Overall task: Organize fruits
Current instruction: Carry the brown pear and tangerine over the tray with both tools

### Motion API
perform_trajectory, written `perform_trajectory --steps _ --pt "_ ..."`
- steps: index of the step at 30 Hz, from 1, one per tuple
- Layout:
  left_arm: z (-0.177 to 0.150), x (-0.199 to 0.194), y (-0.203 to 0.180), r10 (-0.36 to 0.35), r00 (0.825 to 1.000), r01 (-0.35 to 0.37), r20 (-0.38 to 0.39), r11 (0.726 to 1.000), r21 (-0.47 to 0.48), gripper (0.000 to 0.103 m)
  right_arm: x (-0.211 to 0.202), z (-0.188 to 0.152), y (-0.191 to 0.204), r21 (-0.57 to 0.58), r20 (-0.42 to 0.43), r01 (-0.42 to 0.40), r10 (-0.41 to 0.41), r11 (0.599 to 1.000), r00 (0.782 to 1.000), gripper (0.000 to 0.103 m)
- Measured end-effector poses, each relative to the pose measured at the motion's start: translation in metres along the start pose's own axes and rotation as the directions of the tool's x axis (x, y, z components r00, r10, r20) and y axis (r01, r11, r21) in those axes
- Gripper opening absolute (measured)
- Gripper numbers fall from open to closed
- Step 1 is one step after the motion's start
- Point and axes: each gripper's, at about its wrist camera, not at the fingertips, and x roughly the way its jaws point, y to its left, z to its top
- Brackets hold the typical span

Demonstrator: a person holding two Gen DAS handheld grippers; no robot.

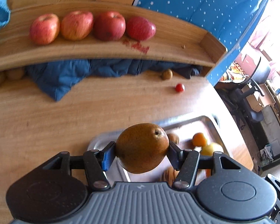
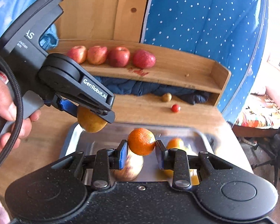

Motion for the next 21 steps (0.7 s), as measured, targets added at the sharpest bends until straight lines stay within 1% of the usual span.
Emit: perform_trajectory --steps 8,14,21 --pt "-0.033 -0.004 -0.005 0.002 0.999 -0.001 -0.047 1.000 0.018 0.063 -0.014 -0.032 0.015 0.012 -0.057 -0.055 0.056 0.998 0.997 0.034" --pt "-0.049 -0.008 -0.004 0.014 0.998 -0.012 -0.068 1.000 0.022 0.063 -0.010 -0.045 0.022 0.021 -0.097 -0.085 0.087 0.996 0.992 0.034" --pt "-0.060 -0.009 -0.003 0.016 0.995 -0.014 -0.096 1.000 0.023 0.063 -0.003 -0.052 0.026 0.027 -0.128 -0.096 0.099 0.995 0.987 0.034"
